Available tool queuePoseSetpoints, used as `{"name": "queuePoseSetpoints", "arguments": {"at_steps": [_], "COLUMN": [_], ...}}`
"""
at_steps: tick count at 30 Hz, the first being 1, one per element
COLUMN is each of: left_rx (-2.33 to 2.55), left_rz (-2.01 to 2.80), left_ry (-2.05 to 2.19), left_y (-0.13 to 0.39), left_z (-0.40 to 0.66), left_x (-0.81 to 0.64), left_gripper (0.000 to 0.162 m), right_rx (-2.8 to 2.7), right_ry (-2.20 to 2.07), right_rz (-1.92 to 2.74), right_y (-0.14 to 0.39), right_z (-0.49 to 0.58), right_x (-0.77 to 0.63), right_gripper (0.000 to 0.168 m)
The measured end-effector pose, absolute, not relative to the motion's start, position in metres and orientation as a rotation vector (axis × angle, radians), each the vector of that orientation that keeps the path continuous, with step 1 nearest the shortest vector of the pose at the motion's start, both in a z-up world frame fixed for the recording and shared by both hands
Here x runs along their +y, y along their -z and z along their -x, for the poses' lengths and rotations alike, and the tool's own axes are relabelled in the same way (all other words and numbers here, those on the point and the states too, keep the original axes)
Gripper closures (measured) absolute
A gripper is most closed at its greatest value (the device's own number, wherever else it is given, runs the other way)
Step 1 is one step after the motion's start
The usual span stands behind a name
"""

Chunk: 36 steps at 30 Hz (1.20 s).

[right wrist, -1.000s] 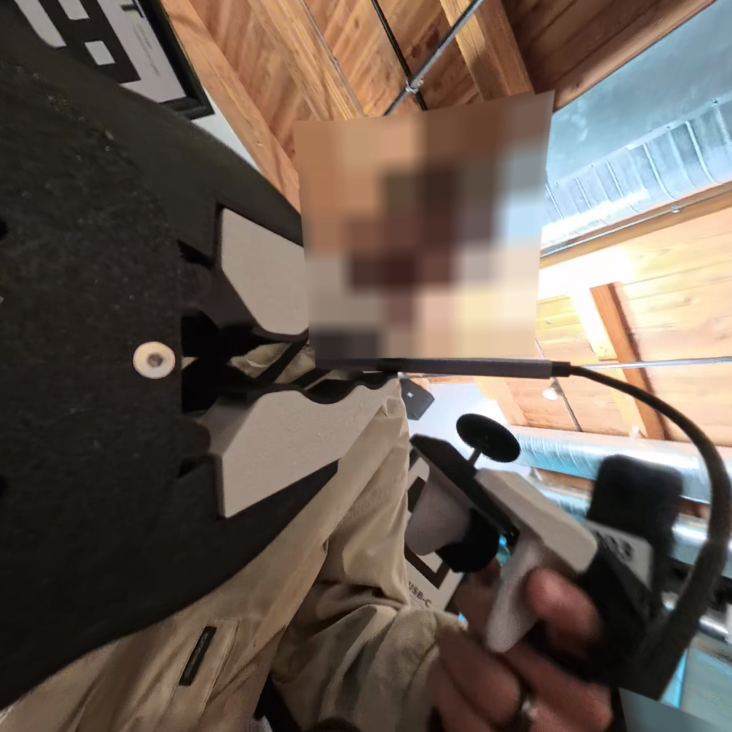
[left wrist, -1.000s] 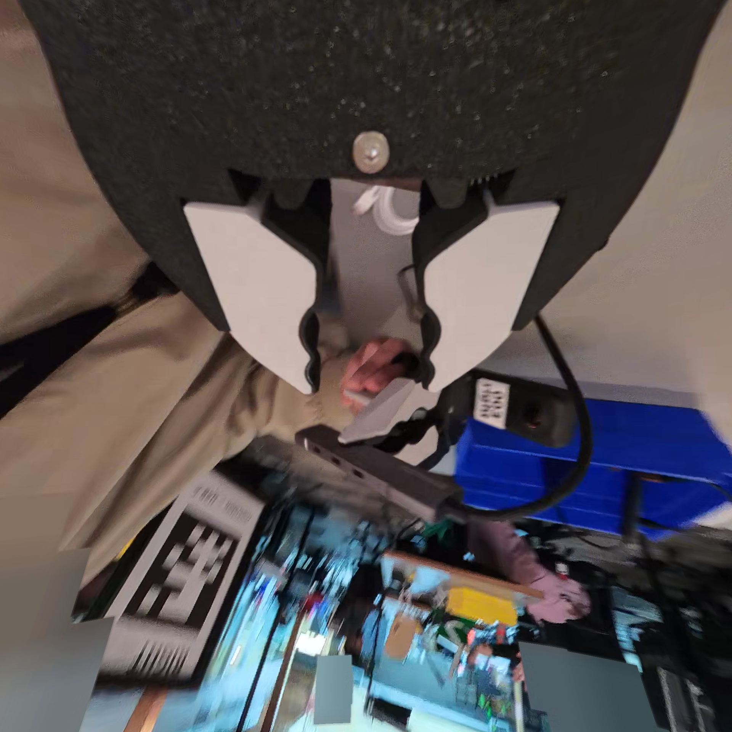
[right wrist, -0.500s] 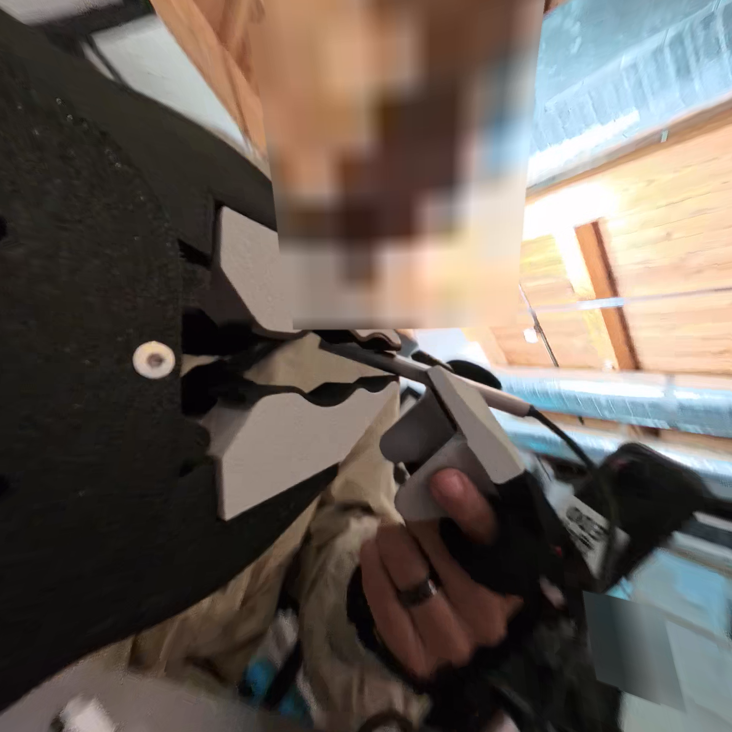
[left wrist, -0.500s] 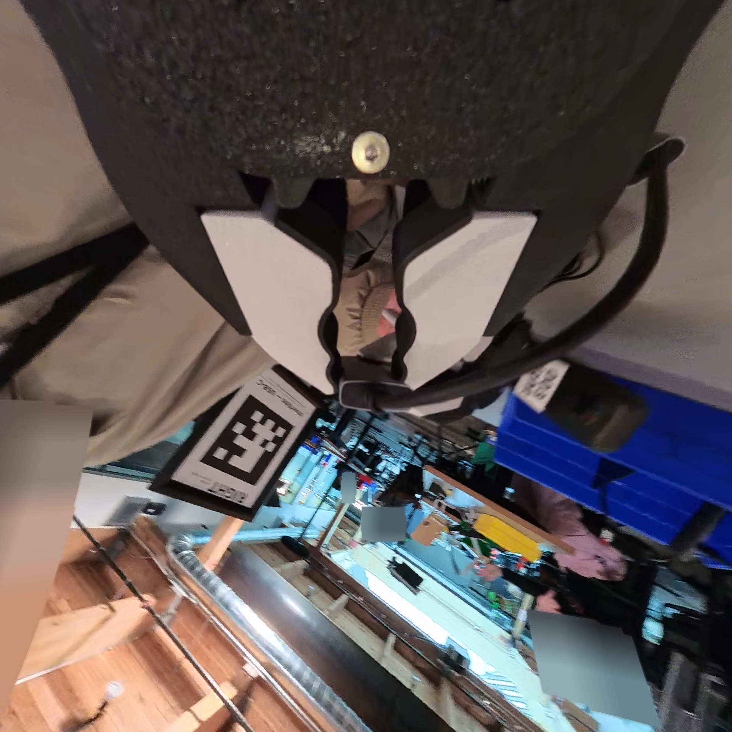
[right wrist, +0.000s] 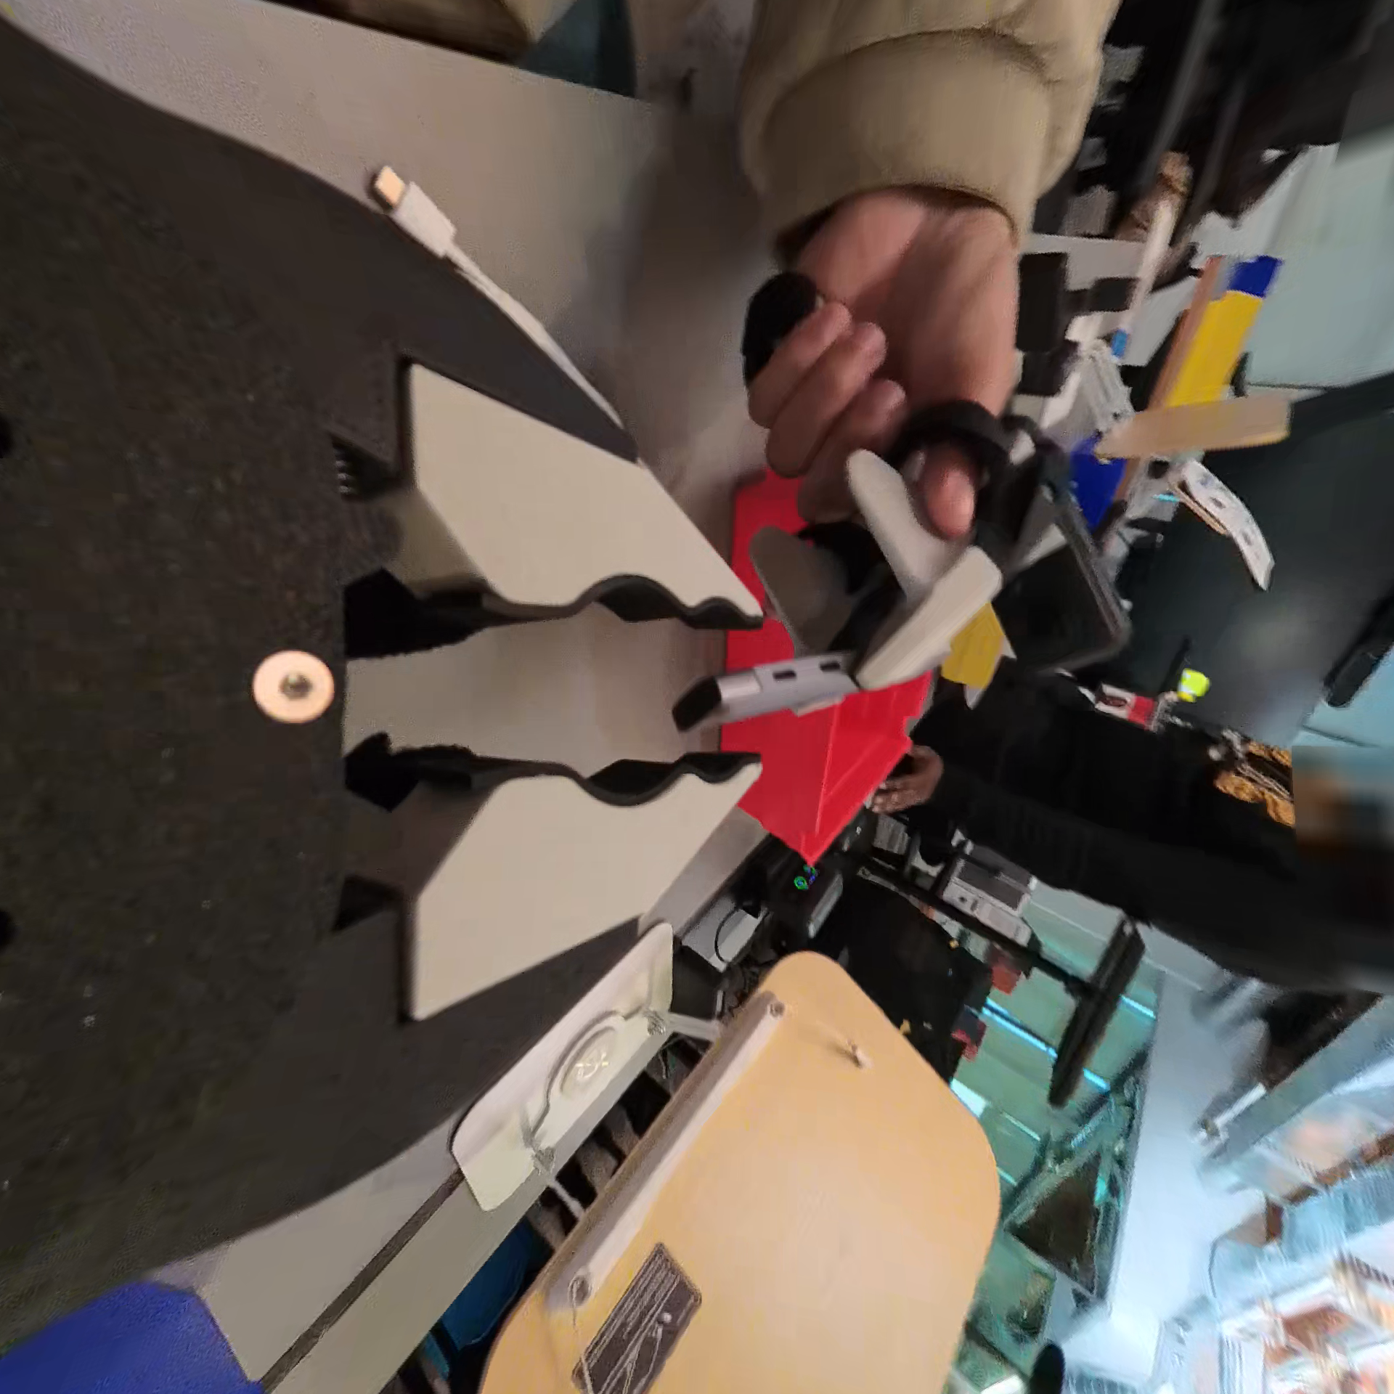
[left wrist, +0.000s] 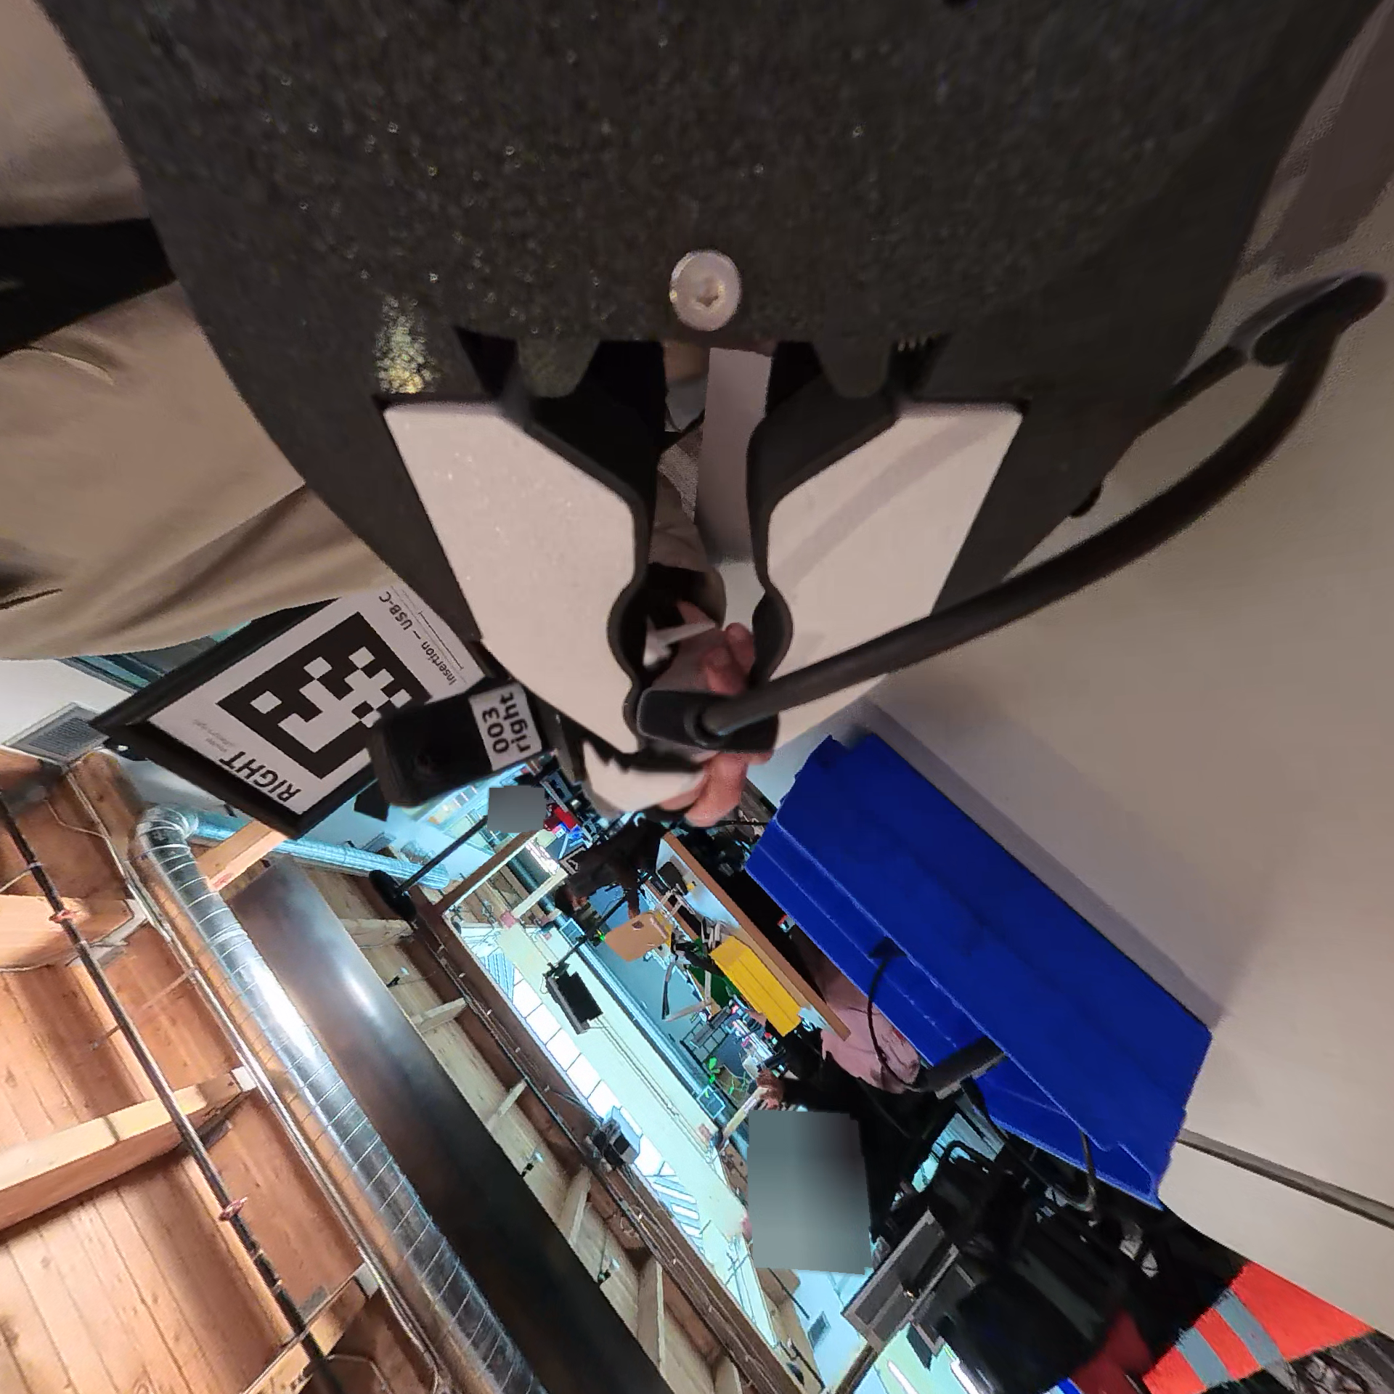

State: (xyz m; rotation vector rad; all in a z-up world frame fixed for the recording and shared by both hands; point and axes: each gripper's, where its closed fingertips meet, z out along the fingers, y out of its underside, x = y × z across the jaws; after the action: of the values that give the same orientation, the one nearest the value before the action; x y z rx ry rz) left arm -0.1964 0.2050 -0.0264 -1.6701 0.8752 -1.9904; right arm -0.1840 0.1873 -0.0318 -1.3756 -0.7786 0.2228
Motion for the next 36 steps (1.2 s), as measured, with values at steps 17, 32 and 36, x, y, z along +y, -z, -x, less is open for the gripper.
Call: {"name": "queuePoseSetpoints", "arguments": {"at_steps": [17, 32, 36], "left_rx": [1.077, 1.166, 1.251], "left_rz": [1.009, 0.894, 0.911], "left_ry": [1.843, 1.732, 1.640], "left_y": [0.006, 0.002, 0.011], "left_z": [0.202, 0.205, 0.204], "left_x": [0.158, 0.148, 0.150], "left_gripper": [0.120, 0.153, 0.152], "right_rx": [-0.699, -0.756, -0.781], "right_ry": [-0.951, -1.082, -1.040], "right_rz": [1.303, 1.283, 1.342], "right_y": [0.022, 0.030, 0.036], "right_z": [0.188, 0.211, 0.208], "right_x": [0.164, 0.152, 0.155], "right_gripper": [0.162, 0.161, 0.161]}}
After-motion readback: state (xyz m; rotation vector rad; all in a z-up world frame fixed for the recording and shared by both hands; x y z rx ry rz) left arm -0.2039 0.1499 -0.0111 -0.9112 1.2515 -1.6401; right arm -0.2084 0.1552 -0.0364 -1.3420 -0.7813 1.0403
